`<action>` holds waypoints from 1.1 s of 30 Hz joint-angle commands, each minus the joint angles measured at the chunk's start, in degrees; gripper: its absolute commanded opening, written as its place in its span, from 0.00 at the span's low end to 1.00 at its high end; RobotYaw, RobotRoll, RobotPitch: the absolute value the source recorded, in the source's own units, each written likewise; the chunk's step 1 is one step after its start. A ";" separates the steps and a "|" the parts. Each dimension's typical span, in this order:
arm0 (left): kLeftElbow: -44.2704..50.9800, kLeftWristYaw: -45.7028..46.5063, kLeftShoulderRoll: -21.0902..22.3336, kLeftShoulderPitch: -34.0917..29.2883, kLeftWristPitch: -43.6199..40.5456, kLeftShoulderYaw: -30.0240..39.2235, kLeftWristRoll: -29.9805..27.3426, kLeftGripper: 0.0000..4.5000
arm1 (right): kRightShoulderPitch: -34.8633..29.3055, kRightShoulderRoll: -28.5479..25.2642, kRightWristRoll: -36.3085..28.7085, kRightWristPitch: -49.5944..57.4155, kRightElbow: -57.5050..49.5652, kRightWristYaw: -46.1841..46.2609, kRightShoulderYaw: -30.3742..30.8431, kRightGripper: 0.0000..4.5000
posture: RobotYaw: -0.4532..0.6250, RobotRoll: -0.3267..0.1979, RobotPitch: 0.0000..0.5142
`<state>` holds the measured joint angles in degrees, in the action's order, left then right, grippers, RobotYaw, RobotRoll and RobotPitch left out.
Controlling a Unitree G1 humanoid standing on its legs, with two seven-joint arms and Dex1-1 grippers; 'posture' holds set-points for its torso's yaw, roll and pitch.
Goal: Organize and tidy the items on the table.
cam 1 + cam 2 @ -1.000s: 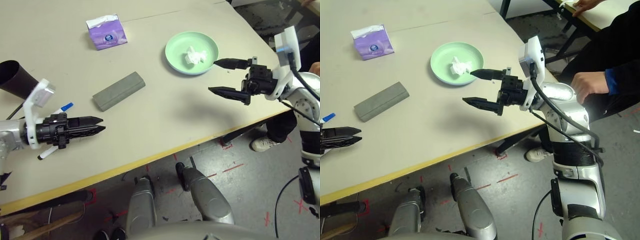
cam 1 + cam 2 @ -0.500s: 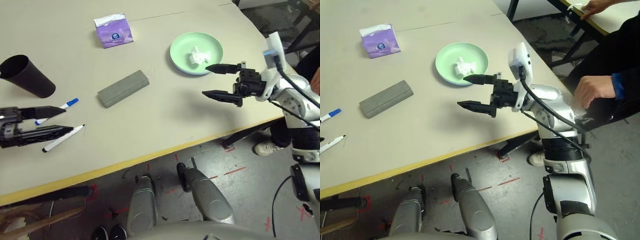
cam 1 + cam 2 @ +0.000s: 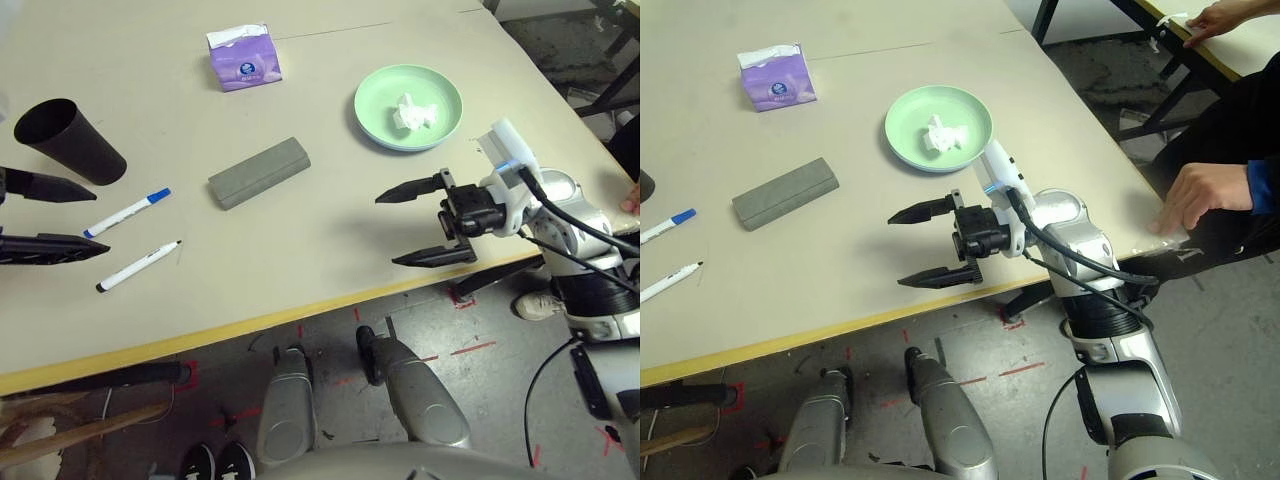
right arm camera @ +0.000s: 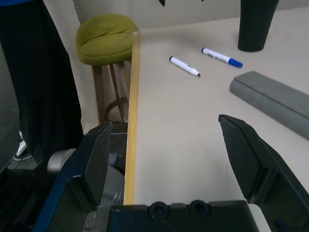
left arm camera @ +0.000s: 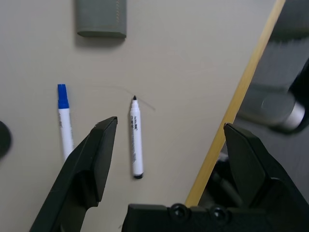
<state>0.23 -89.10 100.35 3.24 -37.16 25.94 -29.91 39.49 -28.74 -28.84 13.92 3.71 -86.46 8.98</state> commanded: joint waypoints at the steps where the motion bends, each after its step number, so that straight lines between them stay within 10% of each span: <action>1: -0.31 -0.04 2.37 -0.71 4.58 -5.80 4.32 0.99 | -0.28 1.05 0.74 -0.64 -0.09 0.74 0.92 1.00 | 0.30 0.62 0.61; 14: -2.48 -2.60 -3.84 -7.23 13.32 -7.04 20.04 0.99 | 1.27 1.55 0.69 -0.66 0.95 2.80 -0.17 1.00 | 0.31 0.62 0.62; 33: 0.13 7.90 -19.06 -14.80 17.01 -4.34 28.32 0.99 | 3.57 1.68 0.08 1.38 0.93 4.09 -0.75 1.00 | 0.33 0.62 0.63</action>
<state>0.04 -82.28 82.42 -11.25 -20.33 23.45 -1.90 42.76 -27.18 -28.40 14.96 5.26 -82.30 8.38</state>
